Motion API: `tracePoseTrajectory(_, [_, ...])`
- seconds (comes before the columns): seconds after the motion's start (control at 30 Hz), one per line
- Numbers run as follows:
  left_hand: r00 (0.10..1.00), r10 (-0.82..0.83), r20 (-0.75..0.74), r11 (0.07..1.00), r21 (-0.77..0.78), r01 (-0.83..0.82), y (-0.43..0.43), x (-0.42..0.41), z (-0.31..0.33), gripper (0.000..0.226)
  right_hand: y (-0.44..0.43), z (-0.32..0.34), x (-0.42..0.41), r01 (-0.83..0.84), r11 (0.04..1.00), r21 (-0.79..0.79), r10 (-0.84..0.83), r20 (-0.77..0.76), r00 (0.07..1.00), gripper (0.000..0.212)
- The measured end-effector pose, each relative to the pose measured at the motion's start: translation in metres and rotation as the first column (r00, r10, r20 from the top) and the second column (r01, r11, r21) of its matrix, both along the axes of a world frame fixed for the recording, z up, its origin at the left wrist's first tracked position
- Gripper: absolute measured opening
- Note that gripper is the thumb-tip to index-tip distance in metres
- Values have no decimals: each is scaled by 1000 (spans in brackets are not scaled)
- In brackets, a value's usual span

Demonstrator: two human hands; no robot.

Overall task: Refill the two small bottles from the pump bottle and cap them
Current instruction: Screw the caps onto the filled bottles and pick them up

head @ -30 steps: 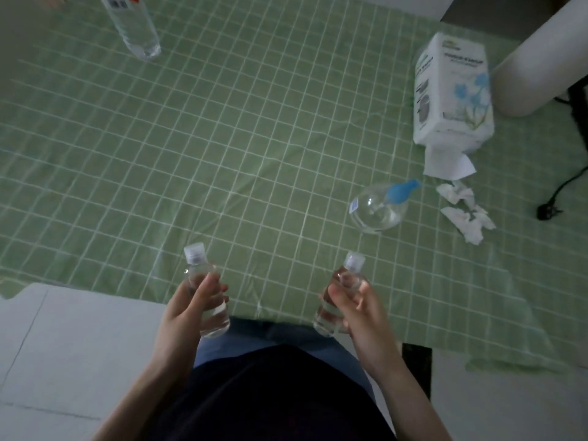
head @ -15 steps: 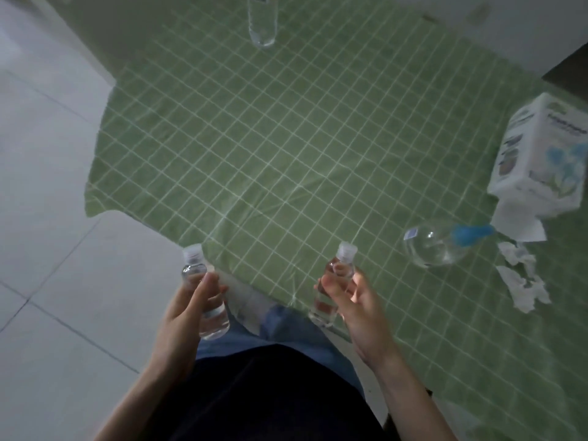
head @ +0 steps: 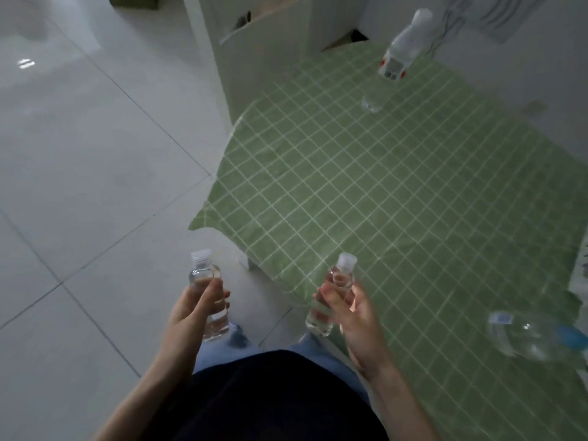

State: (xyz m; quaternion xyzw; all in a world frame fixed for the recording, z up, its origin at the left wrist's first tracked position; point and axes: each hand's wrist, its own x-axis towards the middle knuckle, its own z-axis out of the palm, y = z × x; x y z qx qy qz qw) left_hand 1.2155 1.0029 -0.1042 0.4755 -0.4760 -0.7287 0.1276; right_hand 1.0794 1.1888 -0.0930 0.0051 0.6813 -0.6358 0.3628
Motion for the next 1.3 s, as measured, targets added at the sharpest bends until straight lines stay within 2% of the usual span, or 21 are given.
tracePoseTrajectory(0.07, [997, 64, -30, 998, 0, -64, -61, 37, 1, 30, -72, -2, 27, -45, 999, 11, 45, 0, 999, 43])
tracePoseTrajectory(0.23, [995, 104, -1, 995, 6, -104, -105, 69, 4, 29, -131, -4, 49, -51, 999, -7, 51, 5, 999, 46])
tracePoseTrajectory(0.43, [974, 219, 51, 976, 8, -219, -160, 123, 10, 38, -209, 2, 80, -213, 976, -35, 214, 34, 976, 42])
tracePoseTrajectory(0.67, [911, 406, 74, 912, 31, -409, -200, 148, 8, 43, -296, 0, 82, -417, 909, 7, 417, 9, 909, 32])
tracePoseTrajectory(0.77, [875, 475, 89, 877, 36, -479, -222, 152, 4, 45, -337, -6, 77, -485, 874, 17, 485, 19, 874, 36])
tracePoseTrajectory(0.9, [825, 553, 113, 828, 30, -559, -266, 150, -4, 44, -402, -14, 64, -569, 823, 13, 568, 40, 822, 25])
tracePoseTrajectory(1.03, [780, 615, 115, 783, 24, -621, -328, 133, -7, 41, -478, -21, 46, -622, 783, -15, 622, 53, 781, 34])
tracePoseTrajectory(1.3, [787, 613, 70, 789, -8, -615, -452, 81, 5, 45, -609, -11, 3, -650, 758, -49, 652, 51, 757, 34])
